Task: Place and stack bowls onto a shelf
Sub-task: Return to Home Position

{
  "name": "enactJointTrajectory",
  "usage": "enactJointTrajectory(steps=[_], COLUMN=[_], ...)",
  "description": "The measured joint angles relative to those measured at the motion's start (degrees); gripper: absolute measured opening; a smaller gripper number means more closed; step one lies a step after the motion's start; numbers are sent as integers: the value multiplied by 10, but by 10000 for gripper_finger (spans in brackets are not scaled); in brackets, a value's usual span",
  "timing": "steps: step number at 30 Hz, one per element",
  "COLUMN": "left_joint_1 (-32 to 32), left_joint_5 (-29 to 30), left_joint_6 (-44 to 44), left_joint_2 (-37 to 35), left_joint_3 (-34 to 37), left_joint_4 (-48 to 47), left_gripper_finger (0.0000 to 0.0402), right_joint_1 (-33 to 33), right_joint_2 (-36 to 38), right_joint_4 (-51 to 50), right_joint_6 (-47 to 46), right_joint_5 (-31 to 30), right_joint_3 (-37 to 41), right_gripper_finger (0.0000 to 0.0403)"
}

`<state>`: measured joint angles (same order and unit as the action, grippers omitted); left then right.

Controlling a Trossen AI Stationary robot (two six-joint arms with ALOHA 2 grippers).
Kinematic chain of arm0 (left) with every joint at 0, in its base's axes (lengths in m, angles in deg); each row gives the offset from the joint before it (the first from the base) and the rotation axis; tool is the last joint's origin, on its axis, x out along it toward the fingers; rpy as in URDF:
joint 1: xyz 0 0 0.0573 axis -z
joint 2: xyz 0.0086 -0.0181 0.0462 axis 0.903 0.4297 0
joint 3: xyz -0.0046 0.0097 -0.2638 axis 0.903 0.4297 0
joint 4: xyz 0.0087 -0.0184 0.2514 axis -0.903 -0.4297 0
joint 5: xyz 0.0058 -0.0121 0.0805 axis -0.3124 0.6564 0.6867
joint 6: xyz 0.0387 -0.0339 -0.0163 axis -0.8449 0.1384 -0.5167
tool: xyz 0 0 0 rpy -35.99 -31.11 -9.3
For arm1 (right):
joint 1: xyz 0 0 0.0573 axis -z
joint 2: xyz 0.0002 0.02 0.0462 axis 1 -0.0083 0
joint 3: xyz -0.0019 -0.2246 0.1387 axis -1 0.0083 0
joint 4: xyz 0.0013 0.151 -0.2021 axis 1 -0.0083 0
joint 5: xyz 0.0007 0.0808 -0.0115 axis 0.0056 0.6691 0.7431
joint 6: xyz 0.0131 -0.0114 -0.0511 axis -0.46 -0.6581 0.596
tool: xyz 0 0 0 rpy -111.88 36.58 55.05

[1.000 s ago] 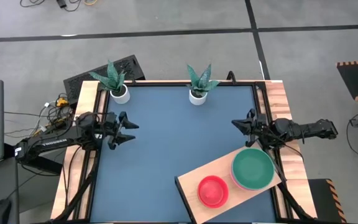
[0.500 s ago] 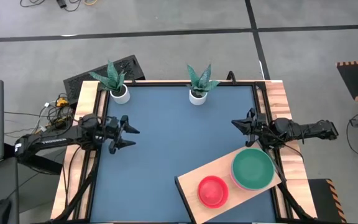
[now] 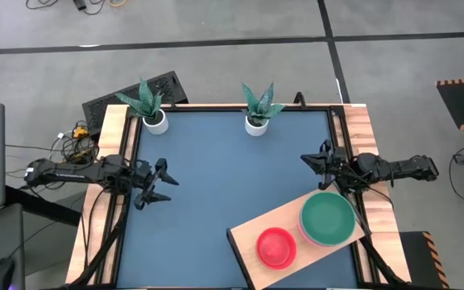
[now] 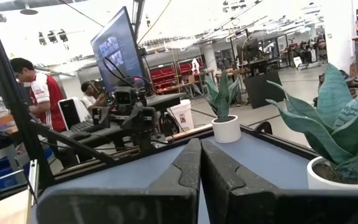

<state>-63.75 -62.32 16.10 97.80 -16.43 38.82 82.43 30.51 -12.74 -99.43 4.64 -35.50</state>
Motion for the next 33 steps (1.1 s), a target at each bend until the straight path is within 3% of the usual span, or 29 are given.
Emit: enactJointTrajectory(steps=[7, 15, 22, 33], left_joint_1=[0, 0, 0, 0], left_joint_5=[43, 98, 190, 195], left_joint_6=[-12, -33, 39, 47], left_joint_2=[-102, -100, -98, -98], left_joint_3=[0, 0, 0, 0], left_joint_4=[-105, -105, -120, -119], left_gripper_finger=[269, 269, 269, 269], right_joint_1=[0, 0, 0, 0], right_joint_2=[0, 0, 0, 0], right_joint_4=[1, 1, 2, 2], right_joint_6=[0, -3, -3, -3], right_joint_5=[0, 0, -1, -1], right_joint_3=[0, 0, 0, 0], right_gripper_finger=[32, 32, 32, 32])
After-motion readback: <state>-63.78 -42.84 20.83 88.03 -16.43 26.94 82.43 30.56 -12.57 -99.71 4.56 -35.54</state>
